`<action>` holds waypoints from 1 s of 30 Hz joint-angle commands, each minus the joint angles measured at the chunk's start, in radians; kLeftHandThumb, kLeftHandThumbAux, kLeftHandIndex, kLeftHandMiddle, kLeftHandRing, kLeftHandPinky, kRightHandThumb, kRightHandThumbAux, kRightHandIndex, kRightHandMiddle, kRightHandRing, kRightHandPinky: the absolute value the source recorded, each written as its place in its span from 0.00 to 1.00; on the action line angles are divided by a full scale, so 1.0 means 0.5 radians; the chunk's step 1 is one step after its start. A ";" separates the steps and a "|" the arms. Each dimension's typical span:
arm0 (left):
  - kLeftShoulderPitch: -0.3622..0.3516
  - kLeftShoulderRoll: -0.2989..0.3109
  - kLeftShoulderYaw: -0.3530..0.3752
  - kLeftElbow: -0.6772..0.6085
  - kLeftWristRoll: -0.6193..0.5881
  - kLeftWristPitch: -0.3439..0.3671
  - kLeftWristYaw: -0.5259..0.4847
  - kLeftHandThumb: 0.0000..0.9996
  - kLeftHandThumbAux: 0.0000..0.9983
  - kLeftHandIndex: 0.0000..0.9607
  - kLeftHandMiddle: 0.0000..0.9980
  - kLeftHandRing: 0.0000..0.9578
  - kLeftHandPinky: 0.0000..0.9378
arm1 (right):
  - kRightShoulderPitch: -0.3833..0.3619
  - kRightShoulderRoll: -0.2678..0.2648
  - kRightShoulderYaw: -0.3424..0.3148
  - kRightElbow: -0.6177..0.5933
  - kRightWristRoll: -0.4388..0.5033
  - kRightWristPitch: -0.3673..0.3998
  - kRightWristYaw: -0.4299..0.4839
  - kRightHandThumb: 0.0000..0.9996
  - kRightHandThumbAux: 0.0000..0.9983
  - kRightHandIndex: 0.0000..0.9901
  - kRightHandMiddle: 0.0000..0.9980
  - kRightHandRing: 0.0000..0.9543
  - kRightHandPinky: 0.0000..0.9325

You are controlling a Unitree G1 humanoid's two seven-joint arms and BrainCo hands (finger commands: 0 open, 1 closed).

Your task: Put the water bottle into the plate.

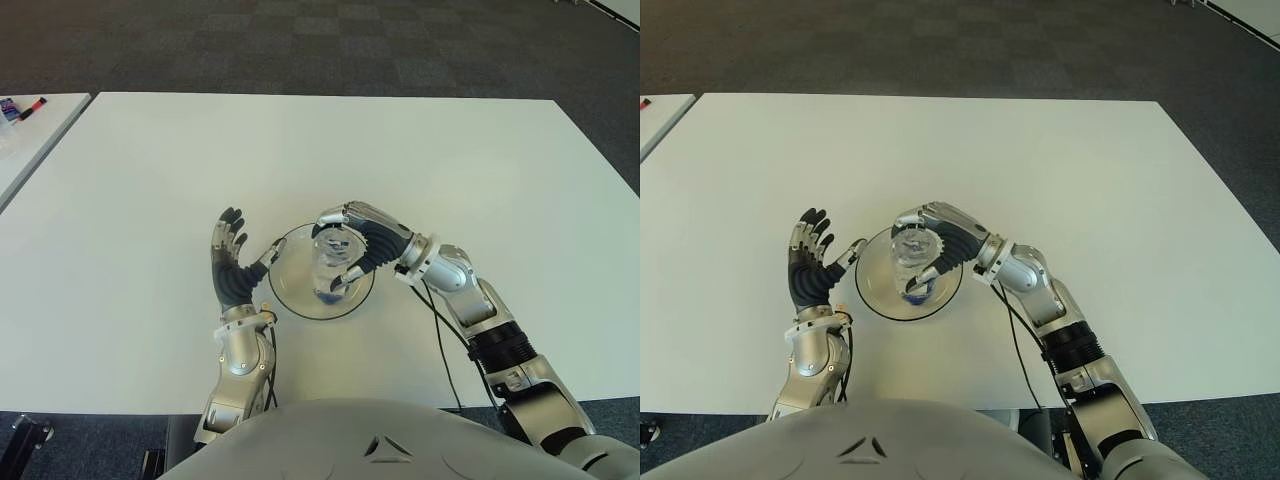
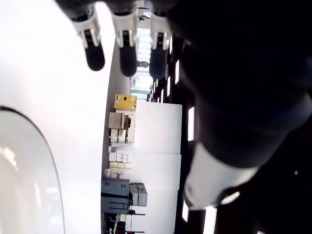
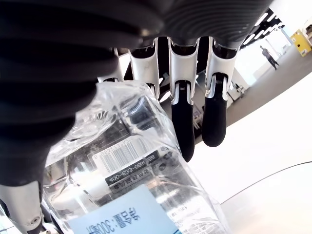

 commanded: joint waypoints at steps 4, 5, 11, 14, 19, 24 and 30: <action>0.004 -0.248 -0.071 -0.017 -0.001 -0.015 0.015 0.00 0.94 0.15 0.17 0.16 0.18 | 0.004 -0.020 -0.011 0.094 -0.015 0.052 0.000 1.00 0.67 0.39 0.48 0.51 0.51; 0.006 -0.248 -0.072 -0.018 -0.004 -0.015 0.014 0.00 0.95 0.15 0.17 0.16 0.18 | -0.006 -0.017 -0.012 0.112 -0.017 0.047 -0.007 1.00 0.67 0.39 0.48 0.51 0.51; 0.008 -0.257 -0.067 -0.012 -0.030 -0.018 0.010 0.00 0.95 0.15 0.17 0.16 0.18 | -0.061 -0.006 -0.014 0.214 -0.047 0.017 -0.068 1.00 0.67 0.38 0.48 0.51 0.52; 0.007 -0.262 -0.065 -0.009 -0.045 -0.021 0.009 0.00 0.96 0.15 0.17 0.16 0.19 | -0.080 -0.007 -0.011 0.250 -0.064 0.003 -0.098 1.00 0.67 0.38 0.48 0.51 0.52; 0.007 -0.260 -0.070 -0.006 -0.044 -0.032 0.010 0.00 0.96 0.15 0.17 0.16 0.19 | -0.091 -0.008 -0.008 0.274 -0.082 -0.012 -0.138 1.00 0.67 0.38 0.48 0.51 0.52; 0.013 -0.258 -0.080 -0.012 -0.035 -0.038 0.012 0.00 0.95 0.15 0.18 0.17 0.18 | -0.110 -0.012 -0.006 0.313 -0.105 -0.024 -0.170 1.00 0.67 0.38 0.48 0.51 0.52; 0.017 -0.264 -0.084 -0.018 -0.029 -0.029 0.020 0.00 0.95 0.15 0.18 0.17 0.19 | -0.120 -0.016 -0.006 0.330 -0.141 -0.029 -0.187 1.00 0.67 0.38 0.48 0.52 0.52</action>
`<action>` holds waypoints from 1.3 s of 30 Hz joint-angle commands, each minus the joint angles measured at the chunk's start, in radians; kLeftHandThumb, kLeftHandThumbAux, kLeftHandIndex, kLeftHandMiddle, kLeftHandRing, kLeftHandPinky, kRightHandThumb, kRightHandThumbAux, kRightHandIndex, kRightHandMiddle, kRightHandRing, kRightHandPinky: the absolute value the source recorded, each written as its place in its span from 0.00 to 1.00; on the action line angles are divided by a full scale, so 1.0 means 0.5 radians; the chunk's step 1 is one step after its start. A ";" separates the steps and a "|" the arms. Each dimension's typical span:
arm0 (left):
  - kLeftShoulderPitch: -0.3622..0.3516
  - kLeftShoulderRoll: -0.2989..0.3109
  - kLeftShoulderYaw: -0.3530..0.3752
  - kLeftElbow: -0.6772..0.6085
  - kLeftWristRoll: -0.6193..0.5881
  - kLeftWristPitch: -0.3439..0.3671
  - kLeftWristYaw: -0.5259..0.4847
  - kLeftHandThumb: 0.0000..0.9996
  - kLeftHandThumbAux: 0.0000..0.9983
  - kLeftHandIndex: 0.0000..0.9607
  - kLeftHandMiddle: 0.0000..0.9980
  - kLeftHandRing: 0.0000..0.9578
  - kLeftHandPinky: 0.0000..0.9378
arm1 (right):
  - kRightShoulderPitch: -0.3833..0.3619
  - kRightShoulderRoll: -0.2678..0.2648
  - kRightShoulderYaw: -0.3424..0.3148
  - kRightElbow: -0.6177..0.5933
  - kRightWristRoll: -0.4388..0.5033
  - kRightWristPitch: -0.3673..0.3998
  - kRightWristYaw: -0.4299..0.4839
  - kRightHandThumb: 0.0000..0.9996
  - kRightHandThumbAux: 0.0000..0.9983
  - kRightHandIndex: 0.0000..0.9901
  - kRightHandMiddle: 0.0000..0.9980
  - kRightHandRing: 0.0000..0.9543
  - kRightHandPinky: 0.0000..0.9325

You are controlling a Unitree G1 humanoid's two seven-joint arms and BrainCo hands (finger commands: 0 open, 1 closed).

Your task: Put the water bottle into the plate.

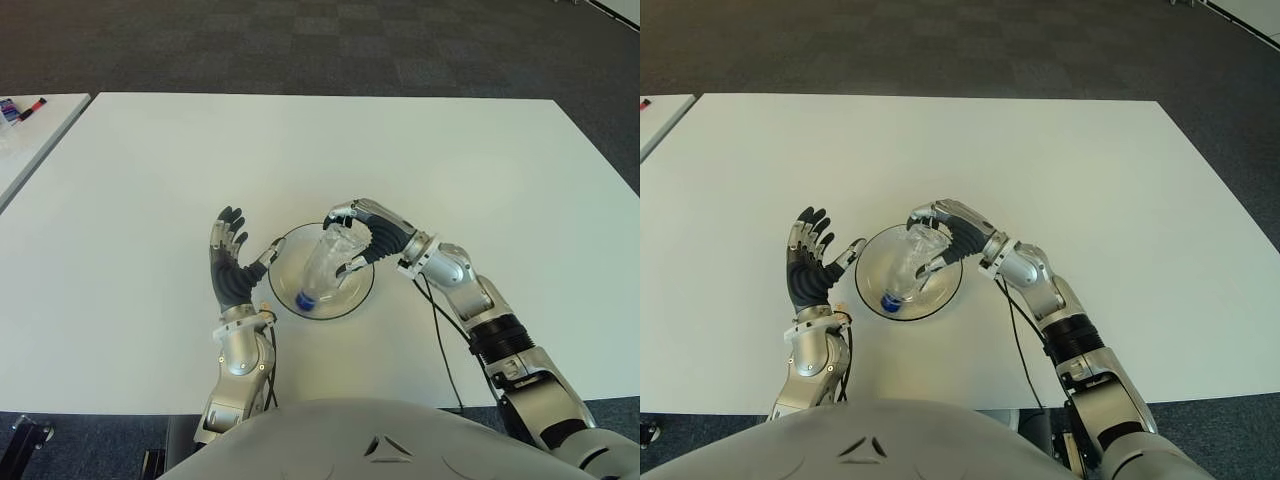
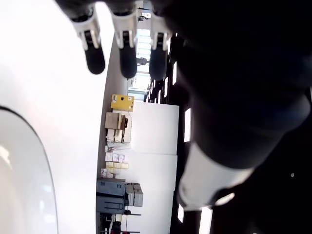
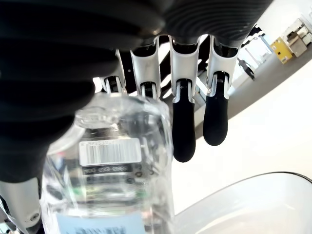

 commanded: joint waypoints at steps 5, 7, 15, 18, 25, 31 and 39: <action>0.018 -0.266 -0.091 -0.025 -0.003 0.023 0.022 0.00 0.94 0.15 0.18 0.17 0.19 | -0.056 -0.006 0.013 0.073 -0.049 -0.015 -0.011 1.00 0.67 0.38 0.48 0.52 0.52; 0.018 -0.268 -0.093 -0.025 -0.004 0.026 0.023 0.00 0.94 0.15 0.18 0.17 0.19 | -0.066 -0.004 0.017 0.096 -0.050 -0.019 -0.012 1.00 0.67 0.38 0.48 0.52 0.52; 0.015 -0.274 -0.092 -0.028 -0.016 0.063 0.023 0.00 0.93 0.15 0.18 0.17 0.19 | -0.143 0.015 0.037 0.235 -0.069 -0.008 -0.019 1.00 0.67 0.38 0.49 0.52 0.51; 0.013 -0.275 -0.093 -0.026 -0.016 0.069 0.023 0.00 0.92 0.15 0.18 0.17 0.19 | -0.160 0.015 0.042 0.262 -0.078 -0.011 -0.020 1.00 0.67 0.38 0.49 0.52 0.51; 0.003 -0.279 -0.092 -0.016 -0.016 0.084 0.024 0.00 0.92 0.14 0.17 0.17 0.18 | -0.209 0.023 0.052 0.339 -0.096 0.006 -0.017 1.00 0.67 0.38 0.49 0.52 0.51; -0.005 -0.282 -0.093 -0.012 -0.006 0.107 0.030 0.00 0.92 0.13 0.16 0.15 0.15 | -0.240 0.040 0.049 0.401 -0.090 0.026 -0.014 1.00 0.67 0.38 0.49 0.52 0.52; -0.003 -0.290 -0.092 -0.017 -0.008 0.127 0.039 0.00 0.92 0.13 0.15 0.14 0.17 | -0.265 0.032 0.056 0.454 -0.189 -0.009 -0.119 1.00 0.67 0.38 0.49 0.52 0.52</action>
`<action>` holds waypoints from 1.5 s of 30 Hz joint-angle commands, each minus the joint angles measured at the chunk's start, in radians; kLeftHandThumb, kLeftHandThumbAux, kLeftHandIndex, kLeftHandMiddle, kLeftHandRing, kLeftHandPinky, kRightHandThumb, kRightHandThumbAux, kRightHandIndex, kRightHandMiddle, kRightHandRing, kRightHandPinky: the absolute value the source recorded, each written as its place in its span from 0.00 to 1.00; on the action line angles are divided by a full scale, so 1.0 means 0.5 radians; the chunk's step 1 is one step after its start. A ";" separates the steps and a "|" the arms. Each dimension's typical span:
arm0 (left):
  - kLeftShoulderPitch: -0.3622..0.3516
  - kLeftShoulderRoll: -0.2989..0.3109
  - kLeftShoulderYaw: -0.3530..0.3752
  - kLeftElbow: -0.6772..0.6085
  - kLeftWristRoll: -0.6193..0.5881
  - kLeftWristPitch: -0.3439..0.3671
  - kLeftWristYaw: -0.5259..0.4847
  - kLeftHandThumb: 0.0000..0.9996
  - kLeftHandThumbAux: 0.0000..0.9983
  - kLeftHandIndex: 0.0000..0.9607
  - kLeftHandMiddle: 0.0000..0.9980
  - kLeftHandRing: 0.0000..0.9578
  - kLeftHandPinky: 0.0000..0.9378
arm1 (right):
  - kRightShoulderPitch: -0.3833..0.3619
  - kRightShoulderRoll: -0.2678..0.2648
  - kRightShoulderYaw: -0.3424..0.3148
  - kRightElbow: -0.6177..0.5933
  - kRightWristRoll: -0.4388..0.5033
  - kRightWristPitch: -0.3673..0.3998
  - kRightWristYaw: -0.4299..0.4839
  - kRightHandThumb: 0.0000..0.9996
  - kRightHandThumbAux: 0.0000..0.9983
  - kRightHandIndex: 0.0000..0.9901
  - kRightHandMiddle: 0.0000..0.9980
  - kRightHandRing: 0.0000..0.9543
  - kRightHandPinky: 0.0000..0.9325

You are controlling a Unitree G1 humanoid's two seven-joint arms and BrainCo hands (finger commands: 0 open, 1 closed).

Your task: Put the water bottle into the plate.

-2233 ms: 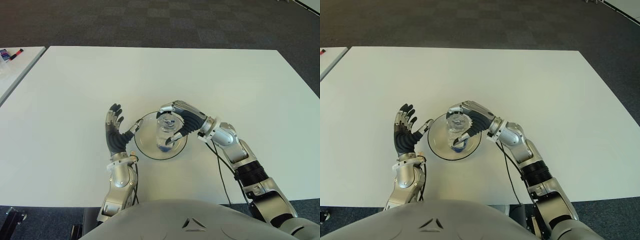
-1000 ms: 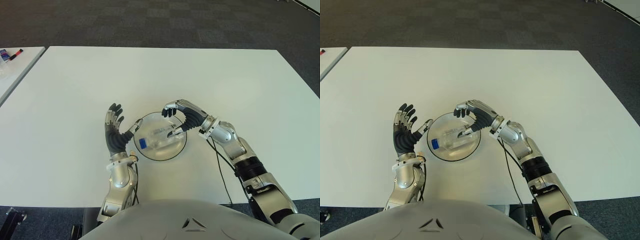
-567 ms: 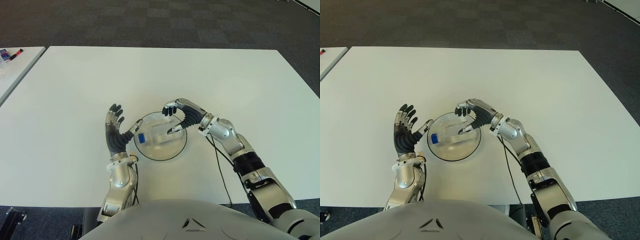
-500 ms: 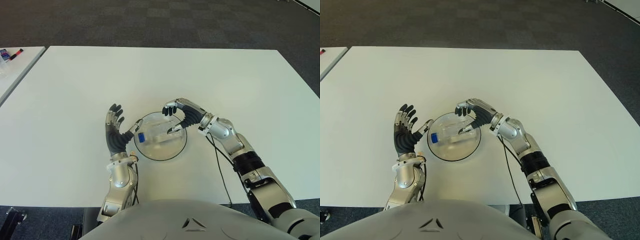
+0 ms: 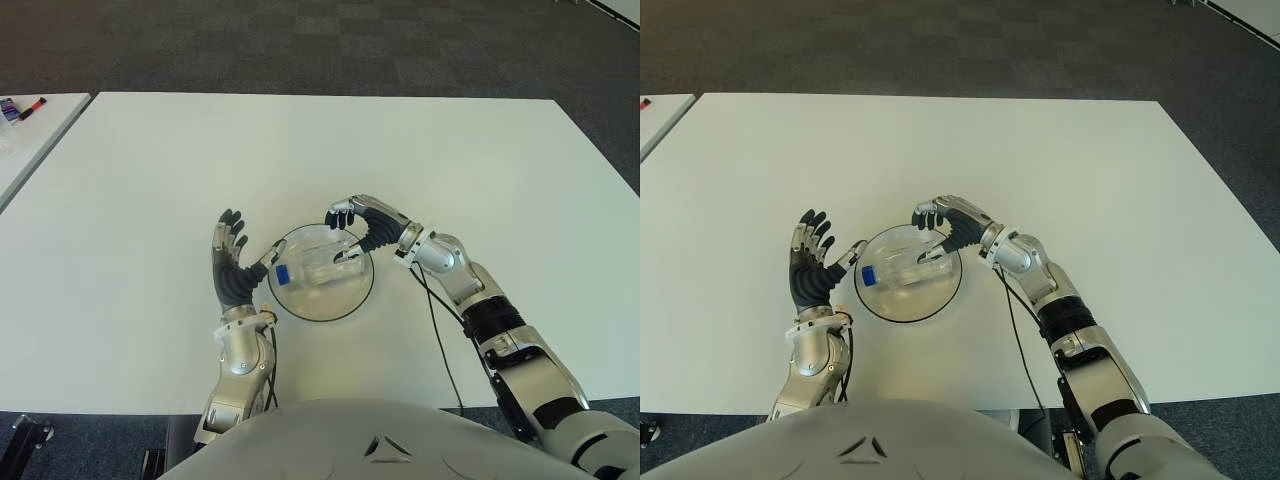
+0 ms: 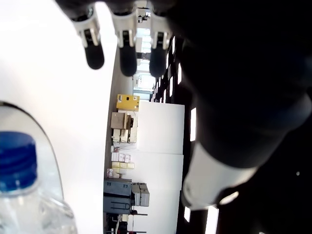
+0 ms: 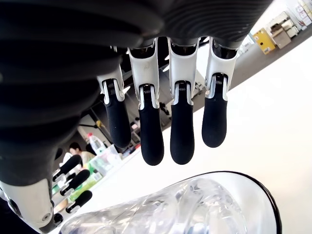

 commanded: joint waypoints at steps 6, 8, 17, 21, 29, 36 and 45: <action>-0.003 -0.295 -0.086 -0.015 -0.017 0.048 0.041 0.00 0.92 0.14 0.16 0.15 0.17 | -0.056 -0.026 0.040 0.085 -0.174 -0.051 -0.152 1.00 0.67 0.38 0.49 0.52 0.52; -0.004 -0.294 -0.083 -0.013 -0.021 0.052 0.040 0.00 0.92 0.15 0.17 0.16 0.18 | -0.064 -0.032 0.046 0.099 -0.200 -0.062 -0.174 1.00 0.67 0.38 0.49 0.52 0.51; -0.010 -0.299 -0.066 -0.002 -0.038 0.057 0.043 0.00 0.92 0.16 0.18 0.17 0.19 | -0.092 -0.042 0.061 0.165 -0.242 -0.083 -0.235 1.00 0.67 0.39 0.49 0.52 0.51; -0.012 -0.304 -0.062 0.001 -0.040 0.053 0.054 0.00 0.92 0.16 0.19 0.19 0.21 | -0.101 -0.046 0.056 0.200 -0.243 -0.107 -0.280 1.00 0.67 0.39 0.49 0.52 0.51; 0.002 -0.290 -0.060 -0.004 -0.047 0.070 0.063 0.00 0.92 0.17 0.21 0.21 0.23 | -0.070 -0.038 0.001 0.223 -0.249 -0.063 -0.462 1.00 0.67 0.39 0.50 0.53 0.49; -0.015 -0.253 -0.016 0.028 -0.078 0.100 0.039 0.00 0.92 0.17 0.19 0.19 0.21 | 0.018 0.055 -0.077 0.189 -0.146 -0.041 -0.616 1.00 0.67 0.38 0.53 0.56 0.45; -0.034 -0.219 0.026 0.049 -0.116 0.139 0.011 0.00 0.91 0.15 0.17 0.17 0.19 | 0.141 0.096 -0.152 -0.002 0.037 0.193 -0.457 0.86 0.68 0.42 0.47 0.40 0.38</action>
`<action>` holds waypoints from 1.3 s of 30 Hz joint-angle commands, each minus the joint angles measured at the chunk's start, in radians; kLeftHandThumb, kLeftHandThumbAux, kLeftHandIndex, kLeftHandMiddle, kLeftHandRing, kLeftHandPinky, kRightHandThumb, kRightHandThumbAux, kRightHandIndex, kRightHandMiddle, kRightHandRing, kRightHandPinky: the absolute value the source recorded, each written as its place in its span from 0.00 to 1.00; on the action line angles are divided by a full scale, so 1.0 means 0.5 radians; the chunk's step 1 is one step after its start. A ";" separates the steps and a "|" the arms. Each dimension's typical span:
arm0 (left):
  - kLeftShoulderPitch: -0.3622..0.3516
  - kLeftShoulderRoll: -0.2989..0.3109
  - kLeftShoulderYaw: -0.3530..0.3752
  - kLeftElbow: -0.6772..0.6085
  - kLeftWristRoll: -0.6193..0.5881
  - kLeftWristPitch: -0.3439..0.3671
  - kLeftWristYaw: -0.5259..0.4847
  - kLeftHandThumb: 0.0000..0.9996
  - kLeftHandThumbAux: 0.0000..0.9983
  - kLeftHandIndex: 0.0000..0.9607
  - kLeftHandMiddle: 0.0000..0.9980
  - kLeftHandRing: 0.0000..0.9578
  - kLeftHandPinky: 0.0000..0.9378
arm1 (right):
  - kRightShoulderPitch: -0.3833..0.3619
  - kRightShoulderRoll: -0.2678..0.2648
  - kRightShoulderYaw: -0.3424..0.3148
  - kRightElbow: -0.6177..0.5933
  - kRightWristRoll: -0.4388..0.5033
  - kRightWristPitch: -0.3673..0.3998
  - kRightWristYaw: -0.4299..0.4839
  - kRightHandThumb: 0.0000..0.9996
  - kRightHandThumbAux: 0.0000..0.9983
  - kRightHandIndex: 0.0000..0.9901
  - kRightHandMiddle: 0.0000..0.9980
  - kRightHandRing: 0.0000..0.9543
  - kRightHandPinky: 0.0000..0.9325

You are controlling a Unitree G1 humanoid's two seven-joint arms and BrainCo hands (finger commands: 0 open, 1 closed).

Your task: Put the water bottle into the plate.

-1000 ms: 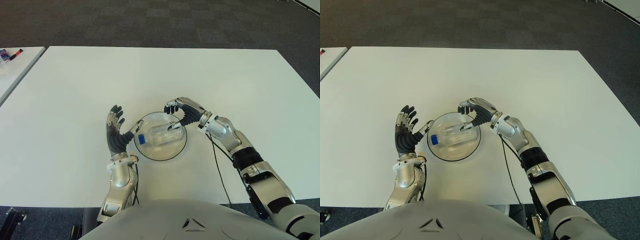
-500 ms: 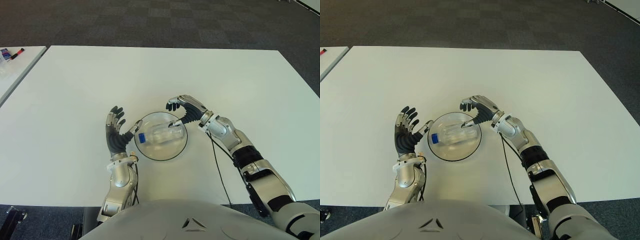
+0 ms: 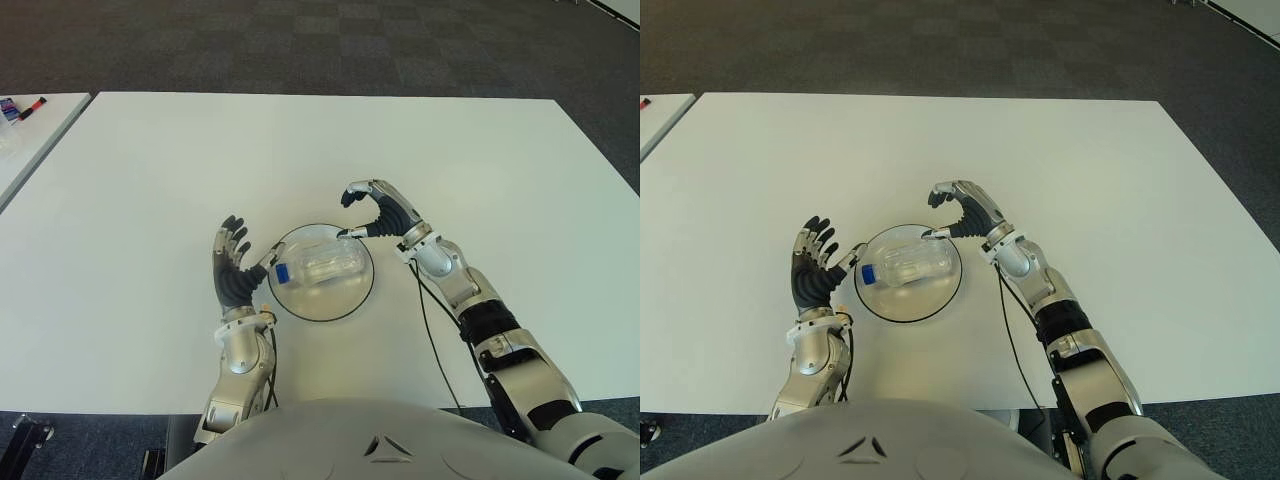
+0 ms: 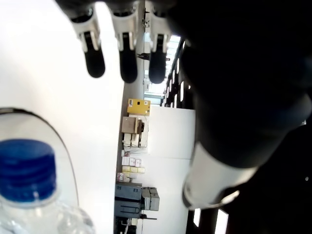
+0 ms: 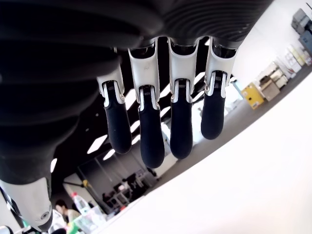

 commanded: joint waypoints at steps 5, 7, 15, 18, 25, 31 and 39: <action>-0.038 -0.204 0.022 0.043 -0.051 0.043 -0.033 0.00 0.91 0.15 0.16 0.16 0.19 | 0.134 0.028 -0.085 -0.210 0.169 0.269 0.148 0.63 0.69 0.27 0.39 0.36 0.34; -0.040 -0.195 0.035 0.050 -0.057 0.045 -0.046 0.00 0.90 0.15 0.16 0.16 0.19 | 0.173 0.045 -0.116 -0.280 0.226 0.338 0.177 0.51 0.68 0.21 0.34 0.33 0.33; -0.045 -0.177 0.059 0.075 -0.034 0.007 -0.068 0.00 0.89 0.15 0.16 0.17 0.21 | 0.264 0.079 -0.202 -0.300 0.319 0.374 0.146 0.35 0.66 0.13 0.24 0.27 0.29; -0.049 -0.165 0.078 0.086 -0.038 -0.006 -0.082 0.00 0.88 0.15 0.16 0.17 0.20 | 0.275 0.094 -0.212 -0.262 0.323 0.356 0.123 0.32 0.65 0.12 0.22 0.25 0.27; -0.083 -0.146 0.140 0.133 -0.070 0.002 -0.143 0.00 0.86 0.14 0.15 0.15 0.19 | 0.369 0.271 -0.366 -0.165 0.788 0.552 0.342 0.27 0.71 0.09 0.13 0.13 0.14; -0.124 -0.152 0.209 0.193 -0.143 -0.004 -0.218 0.00 0.86 0.13 0.14 0.13 0.17 | 0.459 0.427 -0.459 -0.279 1.158 0.778 0.525 0.19 0.78 0.03 0.05 0.04 0.06; -0.194 -0.139 0.284 0.294 -0.207 -0.055 -0.330 0.00 0.93 0.13 0.15 0.14 0.17 | 0.632 0.574 -0.500 -0.577 1.327 1.064 0.481 0.10 0.80 0.00 0.00 0.00 0.03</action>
